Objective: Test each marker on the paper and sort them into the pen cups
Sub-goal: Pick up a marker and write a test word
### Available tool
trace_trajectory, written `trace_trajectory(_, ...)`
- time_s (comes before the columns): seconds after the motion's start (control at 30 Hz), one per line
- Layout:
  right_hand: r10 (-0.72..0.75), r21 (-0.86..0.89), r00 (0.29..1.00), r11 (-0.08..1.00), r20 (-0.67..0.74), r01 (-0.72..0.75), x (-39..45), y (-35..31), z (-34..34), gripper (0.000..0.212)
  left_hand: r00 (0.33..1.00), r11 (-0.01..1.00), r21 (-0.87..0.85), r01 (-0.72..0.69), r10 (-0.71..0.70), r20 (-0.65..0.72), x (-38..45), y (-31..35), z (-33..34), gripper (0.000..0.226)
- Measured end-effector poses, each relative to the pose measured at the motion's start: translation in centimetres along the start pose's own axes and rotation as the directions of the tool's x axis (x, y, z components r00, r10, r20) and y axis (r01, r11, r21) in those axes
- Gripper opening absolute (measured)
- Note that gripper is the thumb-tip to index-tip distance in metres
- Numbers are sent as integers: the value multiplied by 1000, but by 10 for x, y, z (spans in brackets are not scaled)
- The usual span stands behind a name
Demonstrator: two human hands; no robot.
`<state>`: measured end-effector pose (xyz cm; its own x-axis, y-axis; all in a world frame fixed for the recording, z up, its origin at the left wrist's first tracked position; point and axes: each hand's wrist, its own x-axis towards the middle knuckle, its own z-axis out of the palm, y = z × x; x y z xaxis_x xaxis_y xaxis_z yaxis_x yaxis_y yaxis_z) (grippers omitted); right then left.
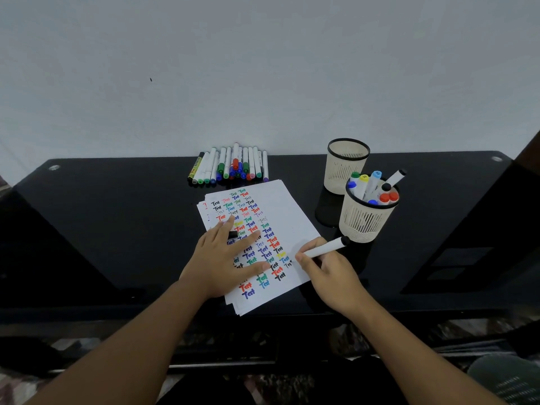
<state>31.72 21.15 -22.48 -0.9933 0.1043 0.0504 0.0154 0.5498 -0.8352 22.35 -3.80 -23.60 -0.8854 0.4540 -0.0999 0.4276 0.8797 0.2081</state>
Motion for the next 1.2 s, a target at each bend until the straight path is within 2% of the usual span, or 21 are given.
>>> trace_trajectory(0.17,-14,-46,1000,999,16,15,-2,-3,-1,9,1000,1000,-1,-1,1,-1,1,0,0,83)
trace_trajectory(0.37,3,3,1000,1000,7,-3,-2,-4,-2,8,1000,1000,0,0,0,2,1,1,-1,81)
trace_trajectory(0.53,-19,-24,1000,1000,13,20,-2,-4,0,9,1000,1000,-13,0,0,-1,1,1,-1,82)
trace_trajectory(0.6,-12,17,1000,1000,-4,13,-1,-1,1,8,1000,999,-49,-1,1,-15,0,0,-1,80)
trace_trajectory(0.7,16,197,999,980,-49,-6,-1,1,-1,4,992,985,-170,-9,-13,-126,-2,1,0,77)
trace_trajectory(0.8,-1,322,999,947,-45,16,0,-1,-3,12,958,968,-249,29,-98,-270,-3,-1,1,73)
trace_trajectory(0.93,-62,201,998,978,11,58,1,-1,-3,16,897,948,-298,109,-223,-382,-1,-6,6,51)
trace_trajectory(1.0,-89,132,992,988,90,76,4,-4,-7,42,881,948,-302,100,-225,-416,1,-8,8,36)
trace_trajectory(1.07,-14,112,984,994,180,-7,11,-10,-11,73,874,948,-306,92,-224,-432,1,-9,8,29)
trace_trajectory(1.1,16,127,978,991,208,-43,15,-14,-12,78,871,948,-305,88,-222,-438,2,-9,8,28)
trace_trajectory(1.13,28,159,976,985,215,-63,20,-18,-12,76,870,949,-303,82,-217,-443,2,-9,8,27)
trace_trajectory(1.2,14,264,986,963,165,-58,27,-30,-9,57,879,950,-308,59,-196,-436,3,-10,7,26)
